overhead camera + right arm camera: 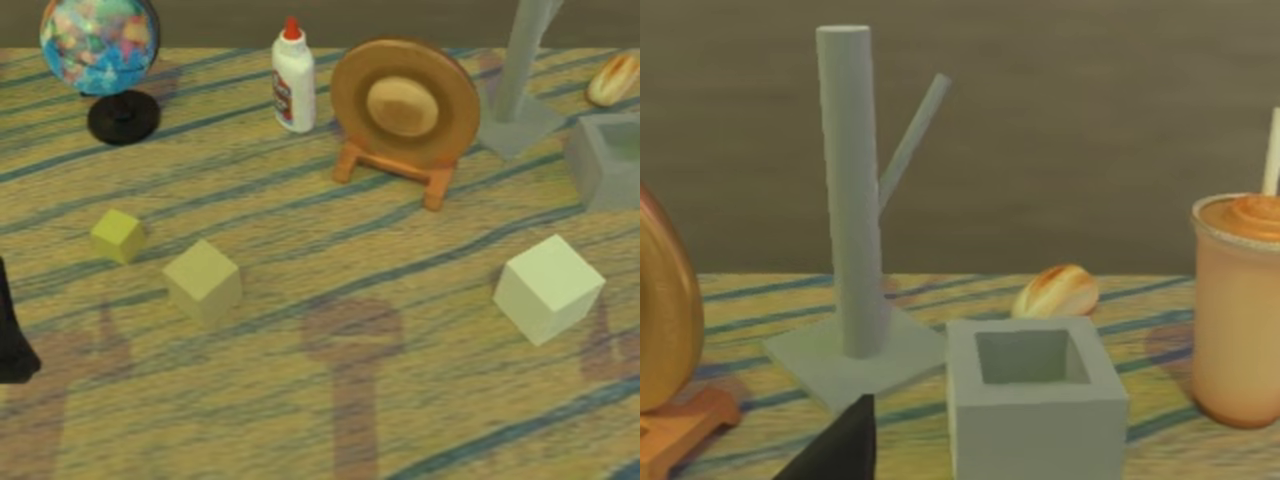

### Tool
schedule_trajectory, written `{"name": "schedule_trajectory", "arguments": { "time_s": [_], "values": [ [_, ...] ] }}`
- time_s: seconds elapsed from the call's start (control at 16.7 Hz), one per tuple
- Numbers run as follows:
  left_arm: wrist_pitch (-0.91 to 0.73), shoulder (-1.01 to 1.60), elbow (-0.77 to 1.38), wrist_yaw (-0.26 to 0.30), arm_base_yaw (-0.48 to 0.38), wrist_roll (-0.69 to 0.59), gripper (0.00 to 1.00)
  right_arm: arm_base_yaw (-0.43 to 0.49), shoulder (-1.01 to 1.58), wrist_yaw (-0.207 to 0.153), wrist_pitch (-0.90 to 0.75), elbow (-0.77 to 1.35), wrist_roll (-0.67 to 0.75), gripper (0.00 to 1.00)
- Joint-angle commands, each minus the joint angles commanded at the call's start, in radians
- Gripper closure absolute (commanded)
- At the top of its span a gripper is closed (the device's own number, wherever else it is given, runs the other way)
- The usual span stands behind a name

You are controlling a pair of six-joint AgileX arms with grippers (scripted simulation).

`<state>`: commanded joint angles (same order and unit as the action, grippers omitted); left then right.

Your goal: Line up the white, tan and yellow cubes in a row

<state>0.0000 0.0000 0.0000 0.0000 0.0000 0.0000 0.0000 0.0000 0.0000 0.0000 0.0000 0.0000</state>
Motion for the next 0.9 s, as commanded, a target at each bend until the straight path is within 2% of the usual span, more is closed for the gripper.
{"name": "schedule_trajectory", "arguments": {
  "time_s": [0.24,0.42,0.66,0.9],
  "values": [
    [-0.019,0.03,0.03,-0.001,-0.001,0.006,0.0,0.0,0.0,0.0,0.0,0.0,0.0,0.0],
    [-0.097,0.156,0.155,-0.001,-0.009,0.029,0.0,0.0,0.0,0.0,0.0,0.0,0.0,0.0],
    [-0.275,0.471,0.435,0.001,-0.03,0.083,0.0,0.0,0.0,0.0,0.0,0.0,0.0,0.0],
    [-0.501,0.914,0.776,0.002,-0.057,0.151,0.0,0.0,0.0,0.0,0.0,0.0,0.0,0.0]
  ]
}}
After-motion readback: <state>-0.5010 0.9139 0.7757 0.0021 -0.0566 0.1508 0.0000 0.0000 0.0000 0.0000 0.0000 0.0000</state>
